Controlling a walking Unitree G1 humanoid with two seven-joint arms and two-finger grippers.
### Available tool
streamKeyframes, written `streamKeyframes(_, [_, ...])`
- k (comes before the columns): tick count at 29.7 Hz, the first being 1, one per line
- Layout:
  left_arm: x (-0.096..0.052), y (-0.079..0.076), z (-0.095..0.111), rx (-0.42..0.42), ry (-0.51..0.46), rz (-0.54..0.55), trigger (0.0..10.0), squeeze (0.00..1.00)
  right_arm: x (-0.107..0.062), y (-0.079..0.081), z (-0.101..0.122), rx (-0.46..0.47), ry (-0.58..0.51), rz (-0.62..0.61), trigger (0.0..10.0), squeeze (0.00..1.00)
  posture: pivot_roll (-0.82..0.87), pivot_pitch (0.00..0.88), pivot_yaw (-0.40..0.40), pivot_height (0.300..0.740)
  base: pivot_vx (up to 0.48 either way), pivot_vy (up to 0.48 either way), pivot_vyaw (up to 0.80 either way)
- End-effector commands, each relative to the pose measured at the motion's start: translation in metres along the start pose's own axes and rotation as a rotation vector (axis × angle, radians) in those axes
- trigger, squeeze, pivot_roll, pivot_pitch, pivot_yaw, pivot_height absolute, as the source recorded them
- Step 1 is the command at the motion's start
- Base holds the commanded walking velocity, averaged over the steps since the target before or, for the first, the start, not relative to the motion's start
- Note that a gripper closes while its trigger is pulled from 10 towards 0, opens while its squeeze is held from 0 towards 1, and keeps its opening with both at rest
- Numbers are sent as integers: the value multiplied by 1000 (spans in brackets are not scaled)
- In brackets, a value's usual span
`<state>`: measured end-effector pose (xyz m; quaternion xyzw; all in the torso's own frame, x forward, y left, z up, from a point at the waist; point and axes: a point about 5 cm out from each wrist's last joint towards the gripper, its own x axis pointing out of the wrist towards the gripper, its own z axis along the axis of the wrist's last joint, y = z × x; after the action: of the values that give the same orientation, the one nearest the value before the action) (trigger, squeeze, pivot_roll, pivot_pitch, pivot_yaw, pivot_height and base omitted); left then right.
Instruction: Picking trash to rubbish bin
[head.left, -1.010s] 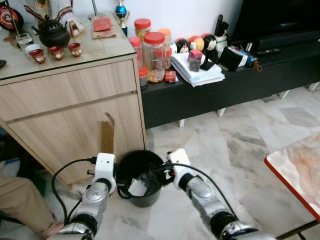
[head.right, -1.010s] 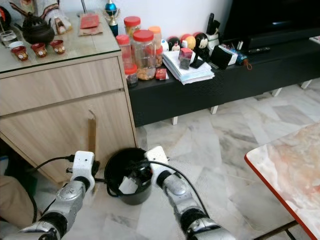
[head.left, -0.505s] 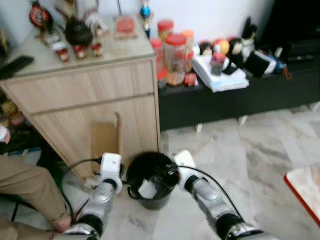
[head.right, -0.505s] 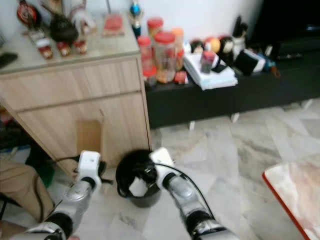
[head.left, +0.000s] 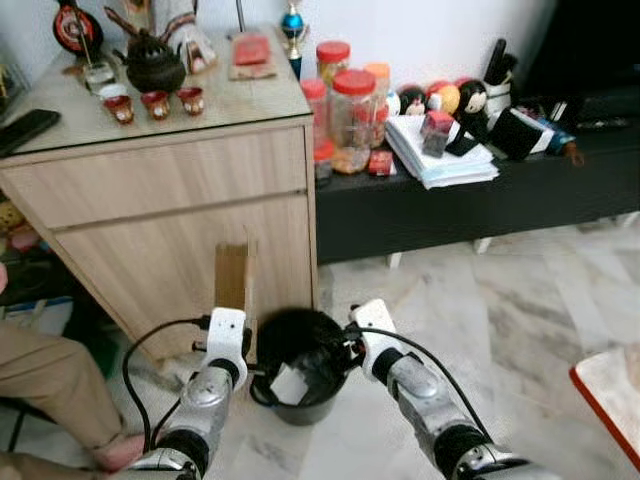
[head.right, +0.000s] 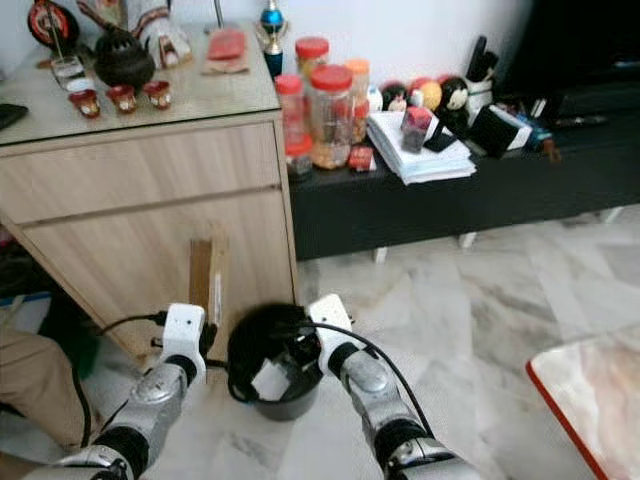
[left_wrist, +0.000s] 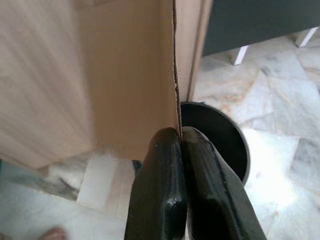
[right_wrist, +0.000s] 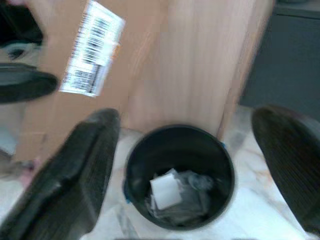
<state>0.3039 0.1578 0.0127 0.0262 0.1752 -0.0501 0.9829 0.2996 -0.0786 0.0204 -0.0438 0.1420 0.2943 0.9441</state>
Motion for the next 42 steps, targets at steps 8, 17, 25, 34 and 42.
streamKeyframes(8, [-1, 7, 1, 3, -3, 20, 10000, 0, 4, 7, 4, -29, -9, 33, 10000, 0, 41, 68, 1, 740, 263, 0, 300])
streamKeyframes(17, [0, 7, 1, 3, -3, 18, 10000, 0, 4, 7, 4, -15, -9, 31, 10000, 0, 40, 66, 2, 740, 265, 0, 89])
streamKeyframes(25, [0, 6, 1, 3, 1, 13, 10000, 0, 4, 7, 4, -14, -9, 33, 10000, 0, 39, 67, 0, 740, 267, 0, 0])
streamKeyframes(34, [0, 5, 1, 3, 1, 9, 10000, 0, 4, 8, 1, 13, 9, 28, 10000, 0, 39, 67, 0, 740, 273, 0, -342])
streamKeyframes(42, [0, 3, -1, 0, 8, -10, 10000, 0, 4, 8, 1, 3, 5, 28, 10000, 0, 40, 68, 0, 740, 271, 0, -98])
